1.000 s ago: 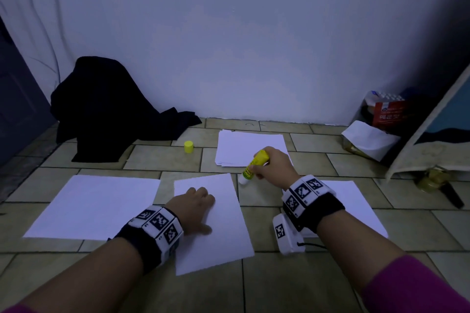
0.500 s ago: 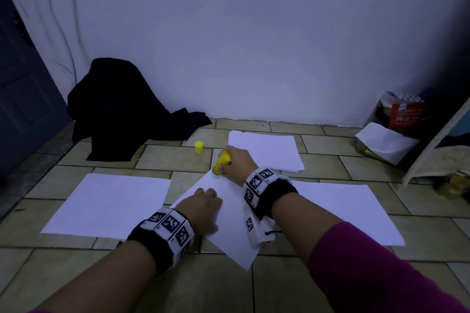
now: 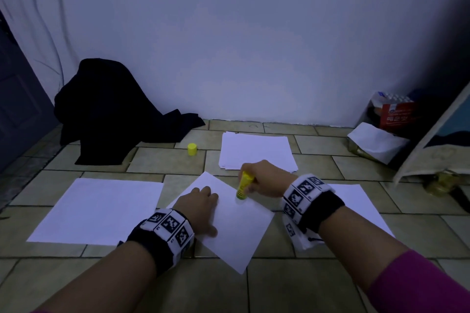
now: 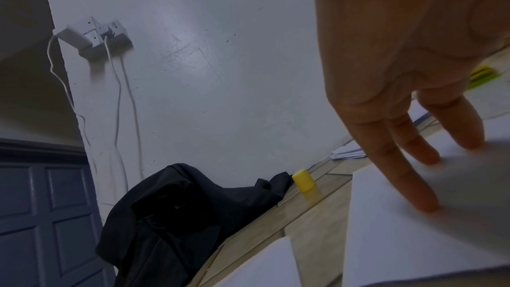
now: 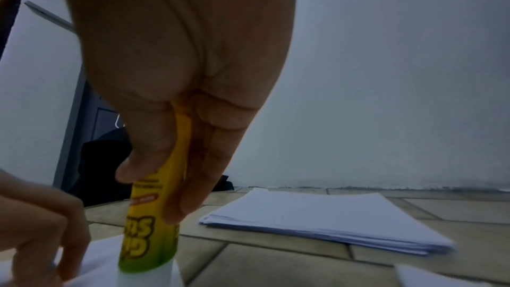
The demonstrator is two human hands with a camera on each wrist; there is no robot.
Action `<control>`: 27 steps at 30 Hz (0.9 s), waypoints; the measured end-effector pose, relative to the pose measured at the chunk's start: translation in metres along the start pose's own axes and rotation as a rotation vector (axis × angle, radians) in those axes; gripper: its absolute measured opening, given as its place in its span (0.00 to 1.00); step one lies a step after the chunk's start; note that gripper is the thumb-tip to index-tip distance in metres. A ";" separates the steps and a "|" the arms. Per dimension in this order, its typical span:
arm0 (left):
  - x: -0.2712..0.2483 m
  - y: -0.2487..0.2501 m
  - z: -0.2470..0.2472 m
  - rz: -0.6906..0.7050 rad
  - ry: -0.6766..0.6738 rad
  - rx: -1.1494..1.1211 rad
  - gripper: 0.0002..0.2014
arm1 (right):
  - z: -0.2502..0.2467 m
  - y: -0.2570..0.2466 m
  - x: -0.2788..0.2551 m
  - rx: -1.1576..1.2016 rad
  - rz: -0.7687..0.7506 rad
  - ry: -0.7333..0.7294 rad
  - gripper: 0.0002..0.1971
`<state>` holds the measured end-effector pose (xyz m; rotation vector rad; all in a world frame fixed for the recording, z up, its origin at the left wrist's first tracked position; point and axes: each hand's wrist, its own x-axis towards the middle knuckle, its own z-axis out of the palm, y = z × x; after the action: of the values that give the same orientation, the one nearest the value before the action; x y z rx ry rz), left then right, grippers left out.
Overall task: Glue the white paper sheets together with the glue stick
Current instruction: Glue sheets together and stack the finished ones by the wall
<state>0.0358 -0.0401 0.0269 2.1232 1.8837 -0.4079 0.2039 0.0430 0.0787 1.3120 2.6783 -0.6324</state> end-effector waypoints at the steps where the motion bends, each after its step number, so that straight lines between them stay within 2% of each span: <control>1: 0.001 0.002 0.000 -0.006 0.003 0.006 0.33 | 0.000 0.007 -0.007 -0.005 0.000 -0.009 0.19; 7: 0.005 0.003 -0.001 -0.029 0.021 0.046 0.24 | 0.001 0.036 -0.036 -0.003 0.003 -0.023 0.16; 11: 0.006 -0.004 0.003 0.031 0.019 0.054 0.28 | -0.004 0.049 -0.044 -0.034 0.010 -0.040 0.15; 13: 0.004 -0.005 0.003 0.045 0.021 0.076 0.29 | -0.008 0.053 -0.044 0.035 0.043 0.042 0.13; 16: 0.001 -0.004 0.002 0.031 0.014 0.085 0.27 | -0.014 0.054 -0.041 0.189 0.089 0.262 0.11; 18: 0.000 -0.002 0.000 0.019 0.018 0.080 0.28 | -0.014 0.053 -0.034 0.232 0.112 0.349 0.11; 23: 0.001 0.005 0.001 0.112 0.103 0.093 0.32 | -0.003 0.042 -0.010 0.308 0.145 0.395 0.12; 27: 0.002 0.007 0.002 0.187 0.057 0.008 0.28 | 0.003 0.029 0.010 0.324 0.177 0.382 0.14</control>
<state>0.0434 -0.0400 0.0241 2.3135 1.6951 -0.3181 0.2194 0.0648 0.0639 1.9045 2.7773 -0.9038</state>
